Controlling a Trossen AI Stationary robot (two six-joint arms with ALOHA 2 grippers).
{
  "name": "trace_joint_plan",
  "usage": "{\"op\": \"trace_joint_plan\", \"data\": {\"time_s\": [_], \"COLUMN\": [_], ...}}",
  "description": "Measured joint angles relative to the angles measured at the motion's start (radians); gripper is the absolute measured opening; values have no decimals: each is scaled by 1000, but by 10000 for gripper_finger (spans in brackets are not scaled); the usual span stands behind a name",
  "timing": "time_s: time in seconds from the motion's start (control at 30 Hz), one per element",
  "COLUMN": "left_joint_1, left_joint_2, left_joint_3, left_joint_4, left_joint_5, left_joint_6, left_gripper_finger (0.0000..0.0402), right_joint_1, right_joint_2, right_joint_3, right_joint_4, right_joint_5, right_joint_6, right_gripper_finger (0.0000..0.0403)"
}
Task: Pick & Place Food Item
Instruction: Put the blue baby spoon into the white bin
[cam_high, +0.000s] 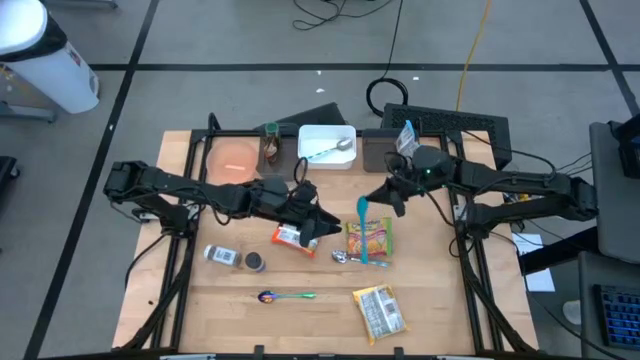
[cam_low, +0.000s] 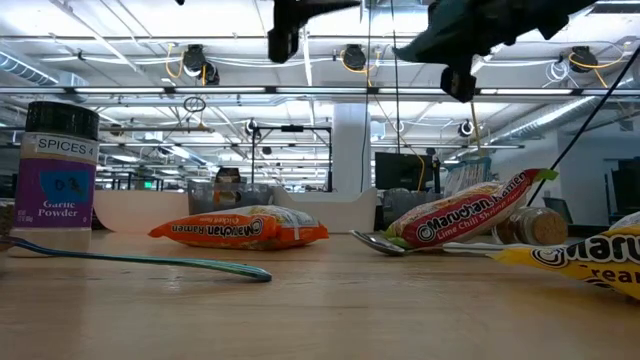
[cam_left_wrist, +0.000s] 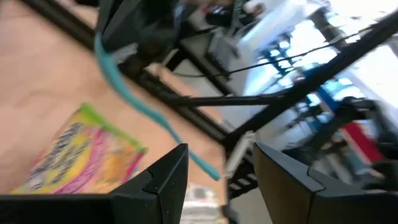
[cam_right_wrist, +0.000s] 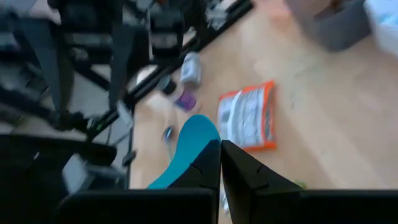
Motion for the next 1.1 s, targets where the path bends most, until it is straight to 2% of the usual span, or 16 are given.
{"op": "trace_joint_plan", "data": {"time_s": [0.2, 0.4, 0.57, 0.7, 0.83, 1.1], "left_joint_1": [0, 0, 11, 22, 23, 24], "left_joint_2": [0, 0, 0, 4, 4, 13], "left_joint_3": [36, 216, 350, 408, 412, 412], "left_joint_4": [-159, -548, -737, -816, -838, -843], "left_joint_5": [-90, -252, -331, -340, -371, -385], "left_joint_6": [5, 113, 159, 161, 182, 209], "left_gripper_finger": [186, 186, 186, 186, 186, 186], "right_joint_1": [0, -3, -3, -3, -3, -3], "right_joint_2": [42, 100, 145, 175, 194, 196], "right_joint_3": [0, 0, 0, 0, 0, 0], "right_joint_4": [127, 263, 354, 461, 515, 542], "right_joint_5": [146, 217, 271, 302, 326, 327], "right_joint_6": [14, 29, 45, 62, 73, 72], "right_gripper_finger": [0, 0, 0, 0, 0, 0]}}
